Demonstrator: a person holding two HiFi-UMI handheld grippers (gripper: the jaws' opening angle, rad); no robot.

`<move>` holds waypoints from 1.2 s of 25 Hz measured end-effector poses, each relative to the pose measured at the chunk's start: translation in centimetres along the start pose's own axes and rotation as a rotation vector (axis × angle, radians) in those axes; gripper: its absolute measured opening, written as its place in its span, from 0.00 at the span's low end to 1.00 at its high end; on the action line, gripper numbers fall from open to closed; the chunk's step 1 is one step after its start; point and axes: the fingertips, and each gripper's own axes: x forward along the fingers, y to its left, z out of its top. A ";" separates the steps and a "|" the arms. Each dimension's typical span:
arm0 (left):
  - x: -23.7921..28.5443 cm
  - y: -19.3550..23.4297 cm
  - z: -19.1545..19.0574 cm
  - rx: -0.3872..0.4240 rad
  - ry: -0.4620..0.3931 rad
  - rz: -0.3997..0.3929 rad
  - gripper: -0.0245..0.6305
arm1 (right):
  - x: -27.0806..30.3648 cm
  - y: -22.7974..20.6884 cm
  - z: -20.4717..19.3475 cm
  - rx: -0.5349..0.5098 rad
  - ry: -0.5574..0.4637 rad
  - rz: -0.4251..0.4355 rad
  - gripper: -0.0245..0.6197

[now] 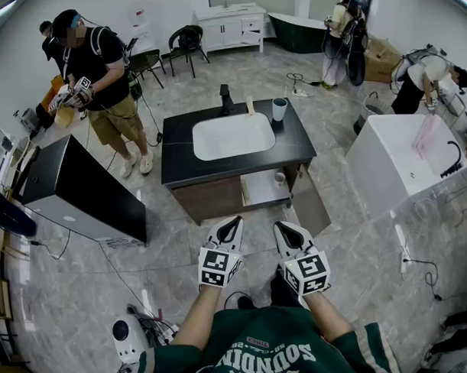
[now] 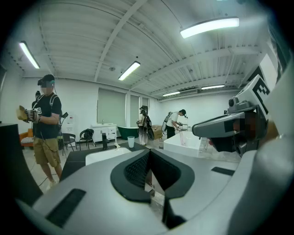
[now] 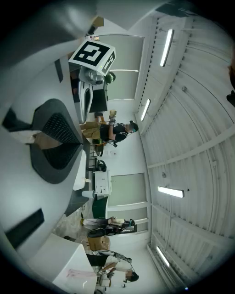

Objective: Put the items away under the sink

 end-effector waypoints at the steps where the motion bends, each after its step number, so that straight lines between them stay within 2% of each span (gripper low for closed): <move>1: -0.3 0.0 0.1 0.002 -0.001 -0.001 0.05 | -0.1 0.5 0.1 -0.012 -0.005 0.006 0.10; 13: -2.1 -1.3 1.0 0.001 -0.012 -0.020 0.05 | -2.3 1.9 0.7 -0.052 -0.036 -0.038 0.11; 19: -2.4 -1.4 0.5 0.000 -0.006 -0.040 0.05 | -2.1 1.0 0.2 -0.002 -0.013 -0.043 0.11; 26: -0.4 -1.2 0.1 -0.007 0.017 -0.064 0.05 | -1.2 1.0 0.1 -0.057 0.025 -0.009 0.11; 30: 1.3 -0.5 0.1 -0.010 0.028 -0.080 0.05 | -0.1 0.3 0.8 -0.051 0.020 -0.014 0.11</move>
